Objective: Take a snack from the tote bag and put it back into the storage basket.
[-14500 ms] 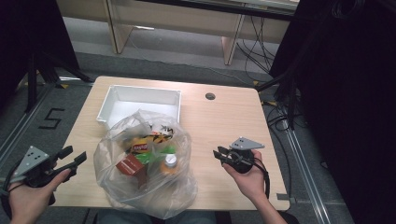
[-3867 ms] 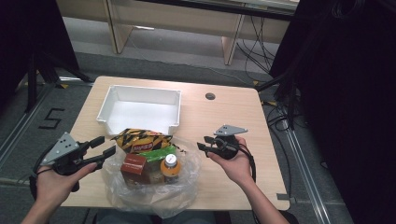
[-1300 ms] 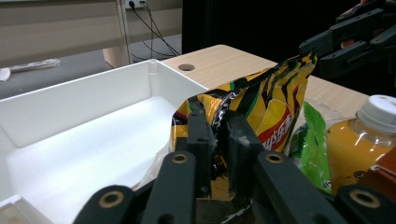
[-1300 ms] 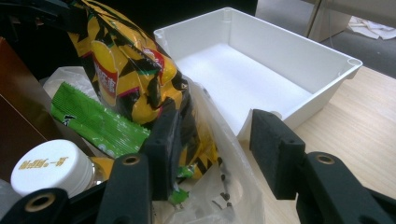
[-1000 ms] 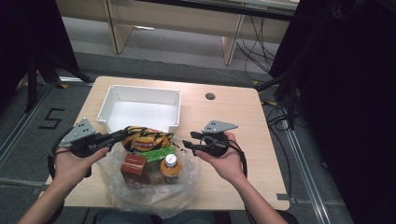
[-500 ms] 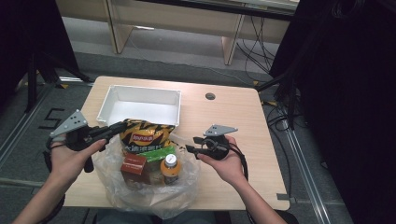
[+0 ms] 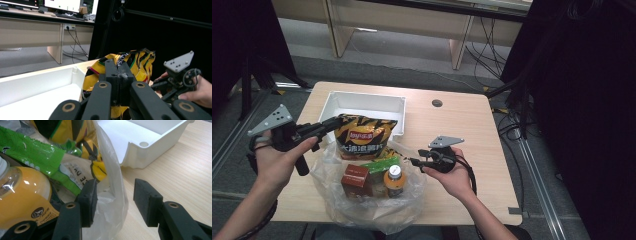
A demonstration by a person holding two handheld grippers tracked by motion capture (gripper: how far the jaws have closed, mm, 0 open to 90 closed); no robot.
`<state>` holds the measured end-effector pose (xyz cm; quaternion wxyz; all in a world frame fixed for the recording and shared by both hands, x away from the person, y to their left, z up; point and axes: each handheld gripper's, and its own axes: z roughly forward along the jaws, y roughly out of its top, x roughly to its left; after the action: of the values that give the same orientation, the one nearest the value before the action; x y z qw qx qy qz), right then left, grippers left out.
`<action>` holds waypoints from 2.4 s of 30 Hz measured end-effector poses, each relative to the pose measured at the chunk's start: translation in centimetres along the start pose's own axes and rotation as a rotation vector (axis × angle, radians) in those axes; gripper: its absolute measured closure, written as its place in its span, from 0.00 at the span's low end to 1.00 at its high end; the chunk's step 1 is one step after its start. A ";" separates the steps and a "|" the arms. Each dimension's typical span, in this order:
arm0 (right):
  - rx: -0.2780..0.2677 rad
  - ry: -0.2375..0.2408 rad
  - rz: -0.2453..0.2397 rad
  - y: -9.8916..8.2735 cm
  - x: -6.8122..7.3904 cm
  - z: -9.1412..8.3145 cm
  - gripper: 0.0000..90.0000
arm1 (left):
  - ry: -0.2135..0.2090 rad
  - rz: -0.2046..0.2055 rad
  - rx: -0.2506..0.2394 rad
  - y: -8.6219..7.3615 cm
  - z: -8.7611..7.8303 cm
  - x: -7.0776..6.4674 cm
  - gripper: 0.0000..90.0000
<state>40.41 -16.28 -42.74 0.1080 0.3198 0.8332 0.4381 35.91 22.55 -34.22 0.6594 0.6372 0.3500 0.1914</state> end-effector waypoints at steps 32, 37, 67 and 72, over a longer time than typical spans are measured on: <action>0.023 0.012 -0.004 -0.2 0.1 0.3 0.61 | -0.001 0.007 -0.113 5.3 0.3 0.2 0.99; 0.016 0.004 -0.026 -0.2 0.0 0.2 0.61 | 0.007 0.011 -0.121 5.8 0.7 0.7 0.99; -0.024 -0.001 0.027 0.0 0.4 -0.7 0.59 | 0.021 -0.015 -0.104 5.4 5.5 7.8 0.99; -0.020 0.001 -0.006 0.0 0.3 -0.8 0.59 | 0.028 -0.009 -0.088 4.9 6.7 8.9 0.99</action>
<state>39.81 -16.63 -42.23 0.1122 0.3161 0.8297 0.4462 47.64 24.60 -31.75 0.6825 0.6034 0.3533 0.2126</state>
